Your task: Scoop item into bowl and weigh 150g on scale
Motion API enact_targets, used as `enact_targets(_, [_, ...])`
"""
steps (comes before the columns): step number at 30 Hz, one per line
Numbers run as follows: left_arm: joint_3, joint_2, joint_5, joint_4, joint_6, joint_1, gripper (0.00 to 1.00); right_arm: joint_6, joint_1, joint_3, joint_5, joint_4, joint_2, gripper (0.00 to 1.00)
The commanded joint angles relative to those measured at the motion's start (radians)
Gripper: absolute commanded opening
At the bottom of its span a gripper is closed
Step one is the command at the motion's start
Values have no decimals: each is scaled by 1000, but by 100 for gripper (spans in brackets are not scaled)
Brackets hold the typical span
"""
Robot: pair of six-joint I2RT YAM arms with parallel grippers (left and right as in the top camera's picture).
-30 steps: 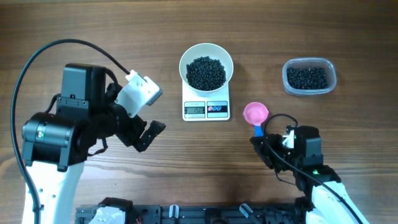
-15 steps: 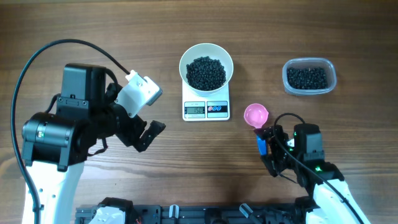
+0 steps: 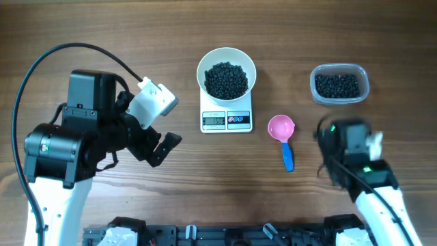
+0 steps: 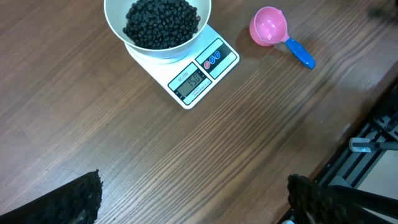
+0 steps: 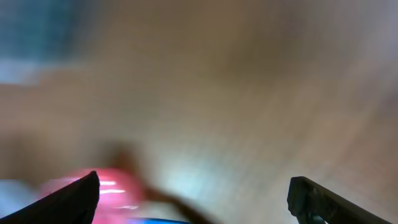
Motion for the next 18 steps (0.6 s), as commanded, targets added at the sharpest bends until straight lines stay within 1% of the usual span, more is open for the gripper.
enact_targets(1, [12,-1,12,2,11,7,100,-415,0,128,-28,209,-11,100])
enact_targets(2, [12,-1,12,2,11,7,100,-509,0,151,-90,323,-11,100])
enact_targets(4, [12,-1,12,2,11,7,100,-579,0,174,-151,472,-16,100])
enact_targets(5, [12,-1,12,2,11,7,100,-585,0,181,-175,569,-19,100])
enact_targets(8, [12,-1,12,2,11,7,100,-544,0,182,-219,711,-25,100])
enact_targets(10, [12,-1,12,2,11,7,100,-462,0,182,-232,722,-26,100])
enact_targets(13, [12,-1,12,3,11,7,100,-294,0,182,-232,662,-15,100])
enact_targets(15, [12,-1,12,2,11,7,100,-151,0,182,-232,594,3,100])
enact_targets(18, [12,-1,12,3,12,7,99,25,0,182,-256,472,32,100])
